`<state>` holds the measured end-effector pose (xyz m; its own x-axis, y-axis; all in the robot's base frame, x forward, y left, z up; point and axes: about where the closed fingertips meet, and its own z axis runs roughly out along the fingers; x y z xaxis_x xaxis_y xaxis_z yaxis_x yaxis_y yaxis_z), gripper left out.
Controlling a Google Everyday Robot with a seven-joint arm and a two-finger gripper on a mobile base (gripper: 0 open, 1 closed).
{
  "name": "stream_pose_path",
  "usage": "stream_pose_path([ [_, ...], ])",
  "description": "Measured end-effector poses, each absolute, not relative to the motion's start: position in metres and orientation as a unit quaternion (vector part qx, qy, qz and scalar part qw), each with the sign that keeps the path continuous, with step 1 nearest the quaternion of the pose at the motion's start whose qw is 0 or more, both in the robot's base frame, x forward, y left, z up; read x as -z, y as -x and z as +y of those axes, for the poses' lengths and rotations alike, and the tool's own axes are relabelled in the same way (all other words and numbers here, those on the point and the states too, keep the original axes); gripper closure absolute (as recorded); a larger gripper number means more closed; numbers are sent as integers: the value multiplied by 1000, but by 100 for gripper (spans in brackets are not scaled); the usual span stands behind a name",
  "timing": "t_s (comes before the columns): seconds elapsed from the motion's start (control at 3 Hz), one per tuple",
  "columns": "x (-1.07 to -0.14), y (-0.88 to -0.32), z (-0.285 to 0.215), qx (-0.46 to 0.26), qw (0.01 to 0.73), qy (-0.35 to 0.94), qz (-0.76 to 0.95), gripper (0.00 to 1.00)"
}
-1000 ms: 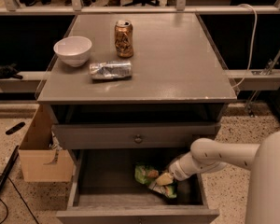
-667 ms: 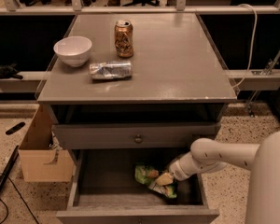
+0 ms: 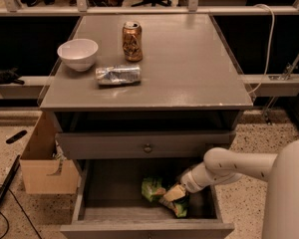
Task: Place green rice chip bag into middle drawer
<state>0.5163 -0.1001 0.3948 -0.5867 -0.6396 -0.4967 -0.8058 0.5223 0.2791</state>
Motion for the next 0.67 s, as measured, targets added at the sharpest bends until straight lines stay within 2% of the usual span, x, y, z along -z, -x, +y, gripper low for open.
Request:
stream_pose_path([
  [0.33,-395,-516,-100,-246,169,422,856,0],
  [0.67,-395,-516,-100,-246,169,422,856,0],
])
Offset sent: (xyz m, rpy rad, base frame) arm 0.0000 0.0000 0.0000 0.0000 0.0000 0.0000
